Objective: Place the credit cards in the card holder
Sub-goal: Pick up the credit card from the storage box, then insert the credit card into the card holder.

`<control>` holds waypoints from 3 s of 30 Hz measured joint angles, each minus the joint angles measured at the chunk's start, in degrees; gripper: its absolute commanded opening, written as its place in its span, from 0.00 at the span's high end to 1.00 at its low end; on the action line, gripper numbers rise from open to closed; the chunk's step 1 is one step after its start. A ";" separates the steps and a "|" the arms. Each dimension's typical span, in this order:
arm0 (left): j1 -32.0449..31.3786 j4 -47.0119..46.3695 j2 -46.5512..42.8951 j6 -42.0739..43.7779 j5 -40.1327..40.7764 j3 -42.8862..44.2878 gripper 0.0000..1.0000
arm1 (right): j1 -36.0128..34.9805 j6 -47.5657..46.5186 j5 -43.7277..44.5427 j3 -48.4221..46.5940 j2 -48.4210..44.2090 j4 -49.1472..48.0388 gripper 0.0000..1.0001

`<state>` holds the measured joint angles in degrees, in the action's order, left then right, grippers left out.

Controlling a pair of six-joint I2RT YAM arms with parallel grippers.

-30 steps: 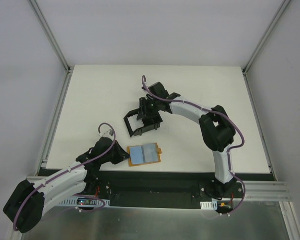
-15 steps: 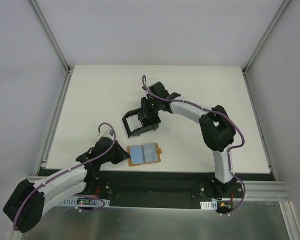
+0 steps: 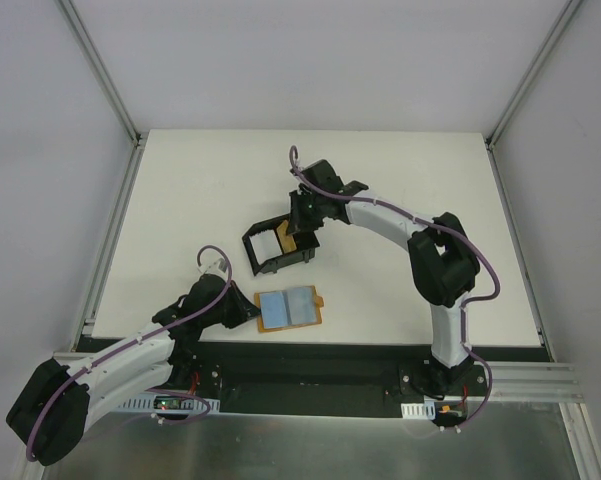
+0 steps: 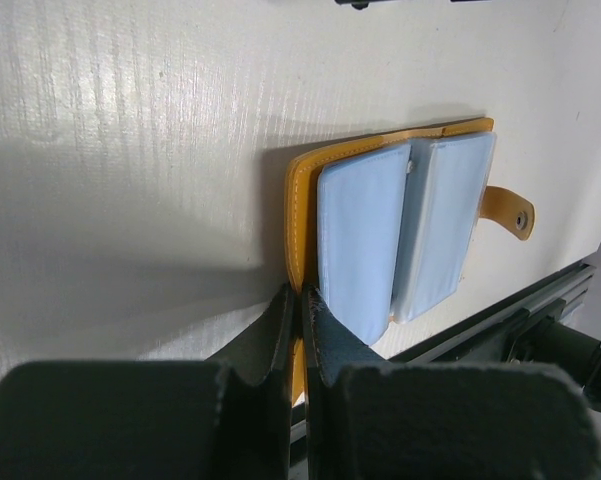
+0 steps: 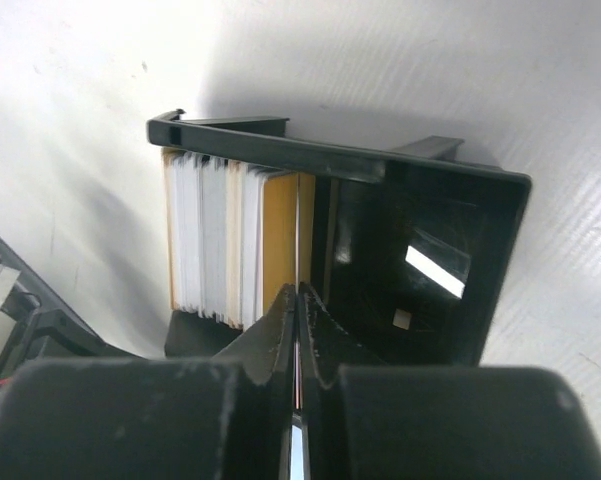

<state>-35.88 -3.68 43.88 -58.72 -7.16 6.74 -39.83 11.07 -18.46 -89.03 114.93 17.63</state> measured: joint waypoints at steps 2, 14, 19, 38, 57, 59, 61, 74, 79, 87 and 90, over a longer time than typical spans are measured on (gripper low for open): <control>0.00 -0.09 -0.02 -0.02 -0.02 -0.13 1.00 | -0.02 -0.61 1.46 0.00 -0.02 0.87 1.00; 0.00 -0.50 -0.15 -0.07 -0.04 -0.52 1.00 | 1.27 -3.41 6.03 0.52 -8.37 1.81 1.00; 0.00 -1.05 -0.15 -0.11 -0.04 -0.85 1.00 | 1.90 0.33 2.43 13.00 -20.55 -4.92 1.00; 0.37 -1.79 0.72 -0.96 0.02 -0.90 1.00 | -10.97 22.08 -0.02 49.13 -27.54 -33.16 1.00; 0.37 -2.08 1.07 -1.97 0.15 -1.03 1.00 | -12.04 28.39 1.27 54.80 -20.48 -47.30 1.00; 0.37 -2.08 1.07 -1.95 0.15 -1.03 1.00 | -12.09 28.55 1.36 55.10 -20.46 -47.91 0.99; 0.37 -2.10 1.07 -1.95 0.15 -1.03 1.00 | -12.13 28.81 1.73 55.45 -20.46 -48.39 1.00; 0.37 -2.67 1.11 -2.10 0.13 -1.31 1.00 | -12.68 30.10 4.57 56.39 -20.46 -49.51 0.99; 0.37 -3.89 1.09 -2.78 0.11 -1.92 1.00 | -13.18 30.86 6.29 56.39 -20.35 -50.16 1.00; 0.37 -4.46 0.63 -3.93 0.13 -2.43 1.00 | -14.45 32.50 7.41 56.30 -19.34 -51.89 0.99; 0.37 -4.63 0.61 -3.93 0.13 -2.51 1.00 | -15.98 32.92 8.87 55.45 -18.56 -52.15 0.97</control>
<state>-35.51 -8.32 44.49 -62.65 -7.03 4.23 -55.81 43.99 -9.58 -33.58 96.38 -34.52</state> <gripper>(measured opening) 0.008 0.016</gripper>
